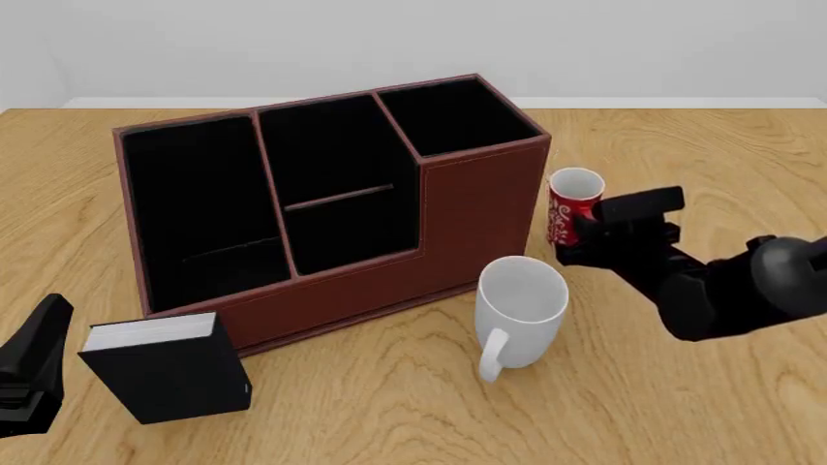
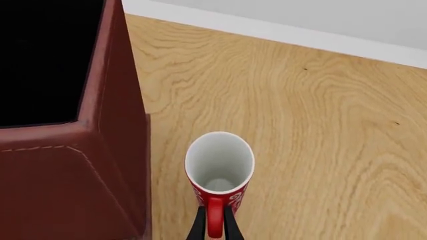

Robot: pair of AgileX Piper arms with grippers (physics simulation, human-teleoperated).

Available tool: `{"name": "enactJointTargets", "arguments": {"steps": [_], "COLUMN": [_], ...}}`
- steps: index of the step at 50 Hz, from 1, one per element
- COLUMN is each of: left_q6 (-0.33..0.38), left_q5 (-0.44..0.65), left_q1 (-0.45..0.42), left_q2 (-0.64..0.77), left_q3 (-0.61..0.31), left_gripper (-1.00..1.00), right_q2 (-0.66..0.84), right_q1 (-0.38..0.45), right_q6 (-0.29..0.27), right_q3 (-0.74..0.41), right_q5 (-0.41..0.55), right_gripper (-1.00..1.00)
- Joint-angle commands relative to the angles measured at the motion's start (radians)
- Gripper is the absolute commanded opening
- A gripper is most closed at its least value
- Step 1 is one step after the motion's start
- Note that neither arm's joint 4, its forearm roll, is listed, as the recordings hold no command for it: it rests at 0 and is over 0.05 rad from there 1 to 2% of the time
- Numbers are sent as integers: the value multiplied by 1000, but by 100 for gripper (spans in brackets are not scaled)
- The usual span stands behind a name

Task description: Pick up the red mug and place it to the right of the caddy.

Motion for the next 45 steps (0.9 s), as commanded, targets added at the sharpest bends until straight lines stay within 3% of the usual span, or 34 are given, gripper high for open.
{"name": "enactJointTargets", "arguments": {"steps": [1,18,19,45], "left_q6": [0,0,0,0], "left_q5": [0,0,0,0], "left_q1": [0,0,0,0], "left_q2": [0,0,0,0], "left_q3": [0,0,0,0], "left_gripper": [100,100,100,100], "right_q2": [15,6,5,-9], "right_q1": [10,19,22,8], "right_q6": [34,43,44,53], "right_q3": [40,59,60,58], "right_q5": [-10,-16,-16,-13], "right_gripper": [-100,-100,100,100]}}
